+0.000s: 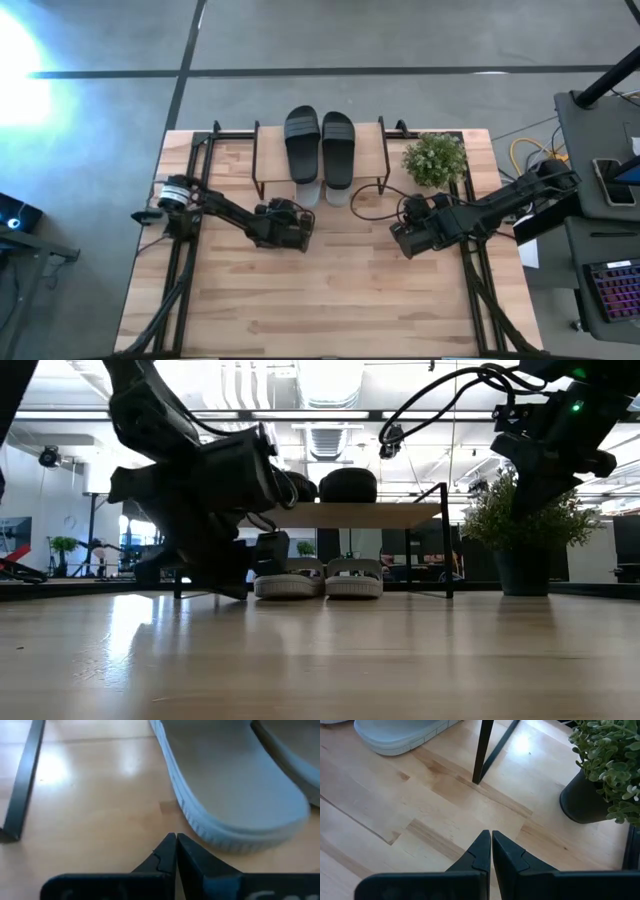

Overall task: Pick and place slides into the shelf
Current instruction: Adjust the gray slippers under the shelf, then return to Home Position

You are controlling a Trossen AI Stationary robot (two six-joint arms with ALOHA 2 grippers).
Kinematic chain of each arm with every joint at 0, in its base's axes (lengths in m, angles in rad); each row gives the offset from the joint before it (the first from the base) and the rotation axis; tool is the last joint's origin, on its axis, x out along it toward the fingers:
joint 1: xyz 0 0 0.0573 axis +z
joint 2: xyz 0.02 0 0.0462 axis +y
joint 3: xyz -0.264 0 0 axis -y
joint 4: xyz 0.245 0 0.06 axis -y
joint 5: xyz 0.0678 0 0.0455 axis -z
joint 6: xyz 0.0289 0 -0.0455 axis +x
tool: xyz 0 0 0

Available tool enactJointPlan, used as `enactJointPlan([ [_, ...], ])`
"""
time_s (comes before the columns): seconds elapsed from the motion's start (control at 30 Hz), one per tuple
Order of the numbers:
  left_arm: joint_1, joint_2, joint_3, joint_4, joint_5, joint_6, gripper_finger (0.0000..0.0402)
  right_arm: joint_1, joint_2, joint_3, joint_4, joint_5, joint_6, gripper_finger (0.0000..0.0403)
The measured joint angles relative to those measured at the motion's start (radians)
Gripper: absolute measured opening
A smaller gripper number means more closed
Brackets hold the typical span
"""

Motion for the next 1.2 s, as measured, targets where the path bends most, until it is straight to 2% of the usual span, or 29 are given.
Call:
enactJointPlan([
  [0.33,0.050,0.002,0.001,0.184,0.022,0.224,0.0000,0.000,0.000,-0.003,-0.001,0.008,-0.011,0.0009],
  [0.47,0.059,0.002,-0.001,0.180,0.028,0.283,0.0000,0.000,0.000,-0.007,-0.001,0.008,-0.010,0.0009],
  [0.77,0.035,-0.075,-0.005,0.041,0.041,0.282,0.0000,0.000,0.000,-0.010,0.016,-0.020,-0.010,0.0009],
  [0.87,0.001,-0.125,-0.005,0.038,0.041,0.305,0.0000,0.000,0.000,-0.013,0.119,-0.073,-0.077,0.0009],
  [1.0,-0.084,-0.216,-0.005,0.035,0.046,0.388,0.0000,-0.014,0.001,-0.045,0.394,-0.142,-0.190,0.0009],
  [1.1,-0.162,-0.279,-0.005,0.000,0.035,0.391,0.0000,-0.062,0.022,-0.074,0.526,-0.155,-0.193,0.0009],
  [1.2,-0.244,-0.325,-0.006,-0.034,0.027,0.385,0.0000,-0.138,0.062,-0.080,0.553,-0.199,-0.157,0.0009],
])
